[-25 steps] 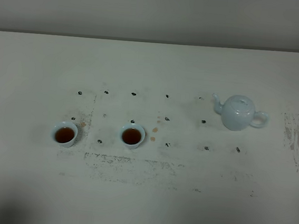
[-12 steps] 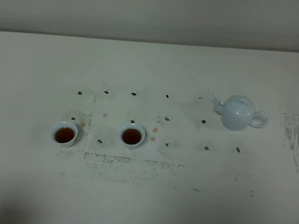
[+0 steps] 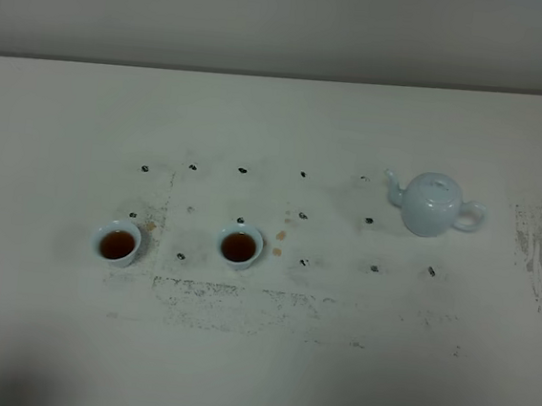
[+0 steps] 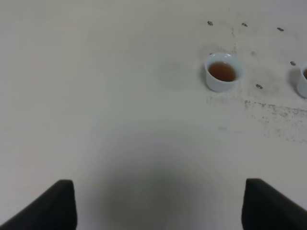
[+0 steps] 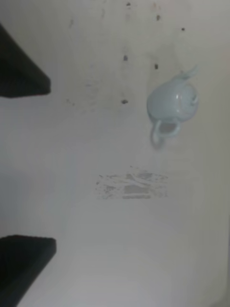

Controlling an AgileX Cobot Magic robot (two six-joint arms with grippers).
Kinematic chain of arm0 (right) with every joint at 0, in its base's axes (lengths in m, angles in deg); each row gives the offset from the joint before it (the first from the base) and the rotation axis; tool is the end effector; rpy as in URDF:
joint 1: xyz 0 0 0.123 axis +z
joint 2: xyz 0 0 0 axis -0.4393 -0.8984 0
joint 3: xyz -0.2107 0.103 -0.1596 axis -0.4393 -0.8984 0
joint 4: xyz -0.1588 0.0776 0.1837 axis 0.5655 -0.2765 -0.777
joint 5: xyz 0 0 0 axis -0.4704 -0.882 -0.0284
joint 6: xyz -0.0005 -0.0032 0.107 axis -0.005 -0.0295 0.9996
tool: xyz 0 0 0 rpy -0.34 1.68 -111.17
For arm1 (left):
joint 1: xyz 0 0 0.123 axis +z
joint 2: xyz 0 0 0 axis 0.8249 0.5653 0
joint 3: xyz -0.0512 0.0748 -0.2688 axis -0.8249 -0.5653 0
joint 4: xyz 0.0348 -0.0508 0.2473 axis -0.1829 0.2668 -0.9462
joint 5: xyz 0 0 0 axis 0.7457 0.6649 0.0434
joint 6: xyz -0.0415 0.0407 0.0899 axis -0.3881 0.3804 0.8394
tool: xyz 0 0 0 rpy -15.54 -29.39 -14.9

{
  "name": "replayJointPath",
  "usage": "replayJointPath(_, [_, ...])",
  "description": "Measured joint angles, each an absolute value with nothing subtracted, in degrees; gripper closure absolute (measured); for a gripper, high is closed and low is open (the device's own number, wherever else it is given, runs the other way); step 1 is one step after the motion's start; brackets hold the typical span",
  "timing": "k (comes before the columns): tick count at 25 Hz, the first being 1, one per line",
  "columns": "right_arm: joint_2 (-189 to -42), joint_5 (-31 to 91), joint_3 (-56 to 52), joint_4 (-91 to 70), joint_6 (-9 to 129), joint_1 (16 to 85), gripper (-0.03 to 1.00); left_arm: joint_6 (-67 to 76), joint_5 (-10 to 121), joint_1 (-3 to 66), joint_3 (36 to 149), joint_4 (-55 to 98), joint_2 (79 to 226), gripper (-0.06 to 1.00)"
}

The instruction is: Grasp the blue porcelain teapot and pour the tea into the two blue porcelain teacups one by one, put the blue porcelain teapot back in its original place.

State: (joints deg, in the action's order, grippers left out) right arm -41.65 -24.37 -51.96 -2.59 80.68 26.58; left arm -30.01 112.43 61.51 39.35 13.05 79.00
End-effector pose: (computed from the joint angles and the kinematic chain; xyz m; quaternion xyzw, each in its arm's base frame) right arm 0.0072 0.0000 0.2733 -0.0221 0.8591 -0.0085 0.5113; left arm 0.0179 -0.0068 0.2595 -0.0437 0.8614 -0.0204 0.5057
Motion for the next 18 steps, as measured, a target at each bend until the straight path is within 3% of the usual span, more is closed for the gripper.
replayJointPath(18, [-41.65, -24.37, -51.96, -2.59, 80.75, 26.58, 0.39, -30.01, 112.43, 61.51, 39.35, 13.05, 79.00, 0.27])
